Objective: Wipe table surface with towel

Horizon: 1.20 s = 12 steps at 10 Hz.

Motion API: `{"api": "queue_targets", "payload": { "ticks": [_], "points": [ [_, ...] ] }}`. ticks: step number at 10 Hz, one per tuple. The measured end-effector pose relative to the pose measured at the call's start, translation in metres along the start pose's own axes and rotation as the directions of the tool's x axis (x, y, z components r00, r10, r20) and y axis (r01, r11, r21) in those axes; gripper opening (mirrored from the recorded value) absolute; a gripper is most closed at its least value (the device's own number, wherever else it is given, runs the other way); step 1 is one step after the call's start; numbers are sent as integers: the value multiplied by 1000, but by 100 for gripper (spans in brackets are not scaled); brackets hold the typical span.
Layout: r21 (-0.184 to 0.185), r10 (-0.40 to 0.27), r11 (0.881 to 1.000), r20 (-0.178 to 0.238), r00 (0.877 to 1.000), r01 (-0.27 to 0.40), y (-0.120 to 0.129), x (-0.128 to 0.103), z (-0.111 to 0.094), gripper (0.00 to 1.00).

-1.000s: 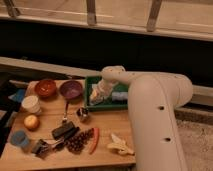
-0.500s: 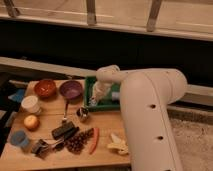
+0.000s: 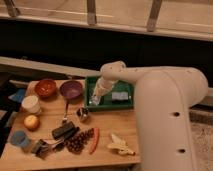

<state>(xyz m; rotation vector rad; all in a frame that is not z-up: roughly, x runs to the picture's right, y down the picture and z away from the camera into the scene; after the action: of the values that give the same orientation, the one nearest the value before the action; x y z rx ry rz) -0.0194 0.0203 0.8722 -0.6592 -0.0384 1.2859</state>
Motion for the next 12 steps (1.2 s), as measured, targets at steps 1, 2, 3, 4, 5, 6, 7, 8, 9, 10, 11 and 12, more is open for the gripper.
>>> {"api": "queue_targets", "payload": {
  "ticks": [1, 2, 3, 4, 5, 6, 7, 8, 9, 10, 11, 12],
  "points": [
    [-43, -17, 999, 28, 999, 19, 4, 2, -17, 0],
    [-76, -32, 996, 52, 998, 36, 8, 4, -29, 0],
    [-129, -70, 988, 81, 994, 80, 20, 12, -48, 0],
    [-159, -101, 981, 92, 991, 114, 32, 19, -58, 0],
    [-171, -133, 974, 85, 987, 146, 43, 32, -64, 0],
    [-174, -154, 971, 61, 986, 162, 53, 48, -68, 0],
    [-174, -157, 972, 26, 987, 159, 60, 66, -72, 0],
    [-167, -146, 976, -16, 989, 142, 57, 83, -77, 0],
    [-163, -139, 978, -31, 990, 132, 55, 90, -79, 0],
    [-165, -141, 977, -32, 989, 134, 56, 89, -79, 0],
    [-167, -142, 977, -31, 989, 135, 58, 89, -79, 0],
    [-165, -140, 977, -31, 990, 133, 56, 89, -79, 0]
  ]
}}
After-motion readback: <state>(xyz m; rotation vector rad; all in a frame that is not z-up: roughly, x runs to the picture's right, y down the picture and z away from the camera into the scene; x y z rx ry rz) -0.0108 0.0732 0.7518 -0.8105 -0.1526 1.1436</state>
